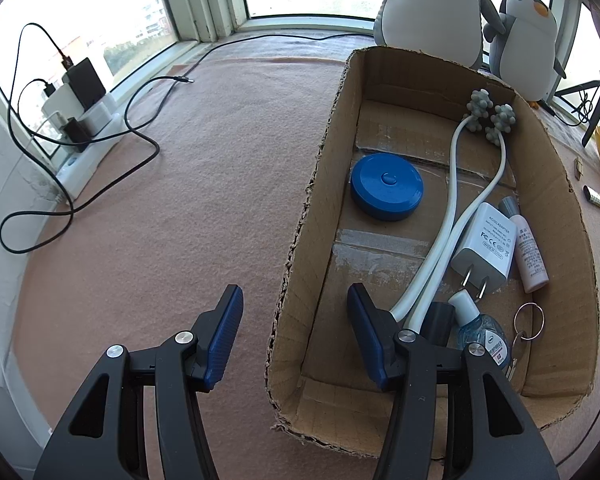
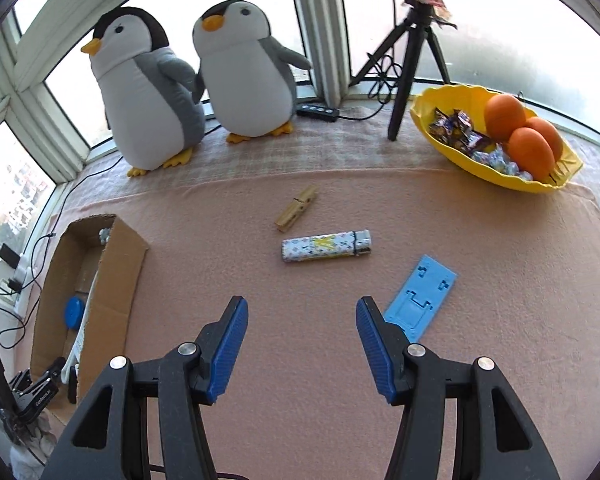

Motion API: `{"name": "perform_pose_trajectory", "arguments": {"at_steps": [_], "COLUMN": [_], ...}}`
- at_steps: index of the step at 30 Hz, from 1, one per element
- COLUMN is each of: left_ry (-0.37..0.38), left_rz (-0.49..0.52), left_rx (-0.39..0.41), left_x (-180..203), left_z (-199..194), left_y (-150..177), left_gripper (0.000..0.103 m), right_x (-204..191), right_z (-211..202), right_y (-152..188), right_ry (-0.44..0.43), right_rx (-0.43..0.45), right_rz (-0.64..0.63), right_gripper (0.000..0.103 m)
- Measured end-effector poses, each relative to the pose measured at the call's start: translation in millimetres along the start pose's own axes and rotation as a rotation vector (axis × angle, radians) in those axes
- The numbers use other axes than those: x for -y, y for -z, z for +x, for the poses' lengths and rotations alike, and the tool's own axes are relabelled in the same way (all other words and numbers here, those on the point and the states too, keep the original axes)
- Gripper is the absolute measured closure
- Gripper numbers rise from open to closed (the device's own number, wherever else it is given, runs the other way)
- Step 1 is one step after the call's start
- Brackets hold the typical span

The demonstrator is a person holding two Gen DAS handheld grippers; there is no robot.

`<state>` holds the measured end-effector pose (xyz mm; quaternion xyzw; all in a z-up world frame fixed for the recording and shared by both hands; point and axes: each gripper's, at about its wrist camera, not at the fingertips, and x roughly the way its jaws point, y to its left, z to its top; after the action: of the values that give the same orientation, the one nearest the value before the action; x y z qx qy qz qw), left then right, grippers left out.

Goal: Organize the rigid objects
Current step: 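Move the right gripper to the blue phone stand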

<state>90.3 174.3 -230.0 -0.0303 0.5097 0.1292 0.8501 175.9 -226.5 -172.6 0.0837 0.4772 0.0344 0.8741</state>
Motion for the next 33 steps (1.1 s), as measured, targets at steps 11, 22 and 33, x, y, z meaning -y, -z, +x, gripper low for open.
{"name": "perform_pose_trajectory", "arguments": {"at_steps": [11, 22, 33], "left_ry": [0.001, 0.008, 0.01], "left_rz": [-0.003, -0.007, -0.006], "left_rx": [0.0, -0.002, -0.002], "left_x": [1, 1, 0], "left_z": [0, 0, 1], "left_y": [-1, 0, 0], "left_gripper": [0.049, 0.049, 0.049], "right_x": [75, 98, 95], "right_z": [22, 66, 84], "right_y": [-15, -24, -33], "right_ry": [0.064, 0.106, 0.181], "right_rx": [-0.075, -0.209, -0.25], "right_rz": [0.219, 0.3, 0.22], "right_gripper": [0.051, 0.051, 0.051]}}
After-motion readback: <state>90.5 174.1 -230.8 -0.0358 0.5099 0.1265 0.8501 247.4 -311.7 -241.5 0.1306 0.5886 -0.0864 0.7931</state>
